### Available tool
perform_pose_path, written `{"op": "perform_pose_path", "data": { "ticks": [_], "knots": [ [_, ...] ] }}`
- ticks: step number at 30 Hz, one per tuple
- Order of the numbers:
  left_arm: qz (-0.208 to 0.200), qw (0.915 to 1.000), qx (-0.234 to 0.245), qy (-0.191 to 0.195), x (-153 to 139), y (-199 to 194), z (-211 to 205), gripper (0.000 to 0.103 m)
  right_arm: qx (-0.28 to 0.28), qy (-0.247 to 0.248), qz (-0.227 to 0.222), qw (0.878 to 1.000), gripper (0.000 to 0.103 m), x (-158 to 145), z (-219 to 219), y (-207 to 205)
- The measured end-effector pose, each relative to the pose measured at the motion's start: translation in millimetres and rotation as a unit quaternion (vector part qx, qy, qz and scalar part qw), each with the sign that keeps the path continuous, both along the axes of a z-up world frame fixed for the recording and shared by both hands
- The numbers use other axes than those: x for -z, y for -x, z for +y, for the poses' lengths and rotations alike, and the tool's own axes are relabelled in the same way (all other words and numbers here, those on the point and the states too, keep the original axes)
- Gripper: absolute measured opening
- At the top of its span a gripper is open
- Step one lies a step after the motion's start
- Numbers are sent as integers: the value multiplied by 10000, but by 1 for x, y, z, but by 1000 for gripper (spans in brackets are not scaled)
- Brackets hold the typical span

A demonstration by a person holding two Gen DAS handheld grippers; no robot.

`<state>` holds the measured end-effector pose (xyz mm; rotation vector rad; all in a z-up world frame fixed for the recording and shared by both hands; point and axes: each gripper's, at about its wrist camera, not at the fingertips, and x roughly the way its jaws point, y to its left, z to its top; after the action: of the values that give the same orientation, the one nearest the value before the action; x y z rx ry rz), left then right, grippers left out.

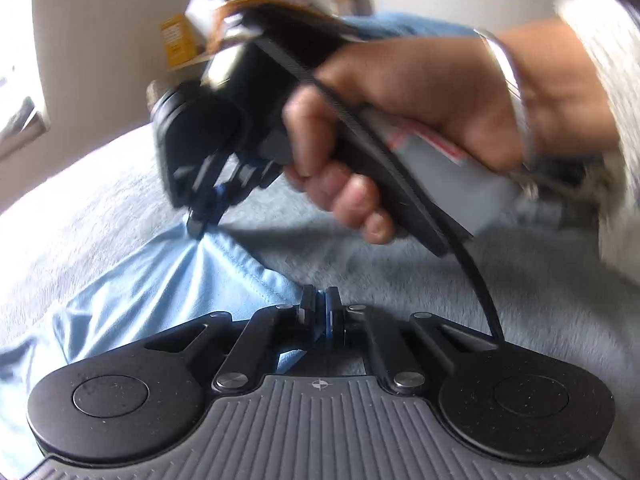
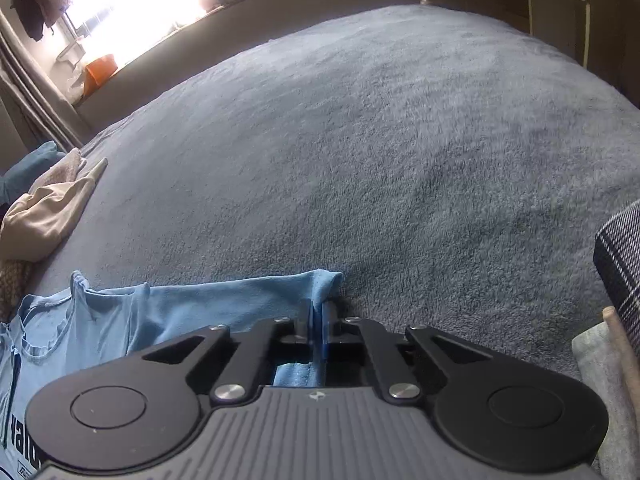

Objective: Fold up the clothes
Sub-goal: 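Grasp the T-shirt sleeve edge with the right gripper and lift it, then lay the held sleeve edge onto the T-shirt body with the right gripper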

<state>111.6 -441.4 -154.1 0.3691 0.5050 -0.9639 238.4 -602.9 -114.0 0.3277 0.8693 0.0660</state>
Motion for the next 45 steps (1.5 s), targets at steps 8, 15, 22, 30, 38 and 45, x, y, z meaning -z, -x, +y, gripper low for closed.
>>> {"op": "perform_pose_path", "data": {
  "ticks": [8,15,22,30,38,45],
  "knots": [
    [324,9835,-1160,1350,-45,2,76,2,-496,-7,-651,9966,3,-56,35,9],
    [671,9541,-2326,1760,-60,2,143,2,-1460,-84,-871,9854,3,-82,118,-2],
    [1313,9258,-3207,1510,-34,1,174,3,-2188,34,-405,9749,7,-44,203,-19],
    [1867,8957,-3726,1551,-25,3,224,21,-1580,-1247,131,9794,27,-19,175,-16],
    [968,9320,-3200,1398,-43,-4,219,26,-698,-1853,370,9795,28,-39,80,55],
    [1107,9341,-3380,293,-13,-23,197,26,-1427,-212,386,9888,28,-25,115,116]
  ]
}}
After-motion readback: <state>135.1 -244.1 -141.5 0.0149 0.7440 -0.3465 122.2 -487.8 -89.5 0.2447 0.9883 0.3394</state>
